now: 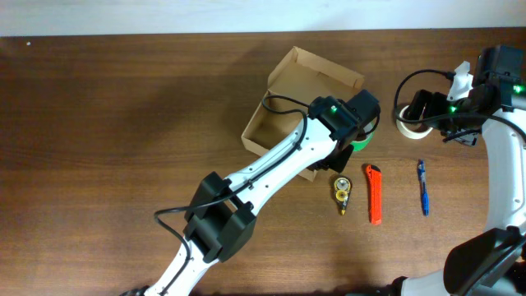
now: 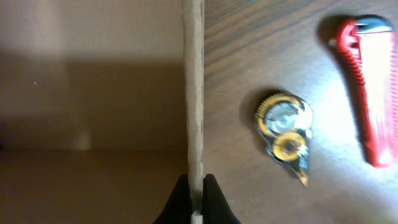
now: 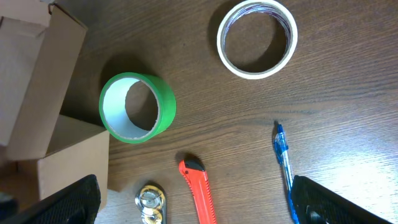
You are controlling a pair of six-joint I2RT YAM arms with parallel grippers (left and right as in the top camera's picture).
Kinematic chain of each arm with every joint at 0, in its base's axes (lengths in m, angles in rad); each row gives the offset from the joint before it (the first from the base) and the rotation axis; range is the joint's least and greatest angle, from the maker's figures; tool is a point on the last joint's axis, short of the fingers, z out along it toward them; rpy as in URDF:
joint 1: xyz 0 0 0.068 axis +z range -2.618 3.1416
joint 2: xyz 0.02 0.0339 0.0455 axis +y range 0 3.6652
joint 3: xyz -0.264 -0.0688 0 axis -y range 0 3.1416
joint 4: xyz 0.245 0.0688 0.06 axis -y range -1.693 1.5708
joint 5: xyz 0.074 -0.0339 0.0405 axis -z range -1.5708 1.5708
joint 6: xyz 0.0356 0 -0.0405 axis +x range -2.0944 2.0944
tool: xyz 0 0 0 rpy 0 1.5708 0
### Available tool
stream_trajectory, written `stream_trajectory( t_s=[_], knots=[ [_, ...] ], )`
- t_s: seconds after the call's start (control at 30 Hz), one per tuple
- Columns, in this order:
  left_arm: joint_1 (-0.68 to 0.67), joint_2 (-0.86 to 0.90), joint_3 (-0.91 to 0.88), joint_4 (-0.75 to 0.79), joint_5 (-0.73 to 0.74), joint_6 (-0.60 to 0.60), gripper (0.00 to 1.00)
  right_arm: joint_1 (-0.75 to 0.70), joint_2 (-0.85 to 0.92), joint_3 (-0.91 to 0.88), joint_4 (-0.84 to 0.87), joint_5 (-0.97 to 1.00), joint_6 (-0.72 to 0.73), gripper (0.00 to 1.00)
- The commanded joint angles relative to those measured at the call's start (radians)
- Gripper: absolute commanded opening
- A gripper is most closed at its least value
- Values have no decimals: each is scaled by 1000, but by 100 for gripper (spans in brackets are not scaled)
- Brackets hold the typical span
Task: Pack container
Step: 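Push the cardboard box with the left gripper toward the table center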
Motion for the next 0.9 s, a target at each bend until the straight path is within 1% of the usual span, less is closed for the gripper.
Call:
stream_trajectory(
  t_s=[0.0, 0.37, 0.8, 0.83, 0.87],
  knots=[
    [31, 21, 16, 20, -58, 19, 1, 5, 3, 19, 2, 3, 1, 99],
    [87, 27, 16, 139, -53, 3, 2, 5, 3, 19, 2, 6, 1, 99],
    [111, 40, 16, 169, -38, 4, 2, 5, 3, 19, 8, 32, 1, 99],
    [117, 40, 16, 169, -38, 4, 2, 5, 3, 19, 10, 32, 1, 99],
    [125, 40, 16, 169, -38, 4, 8, 5, 3, 19, 10, 32, 1, 99]
  ],
)
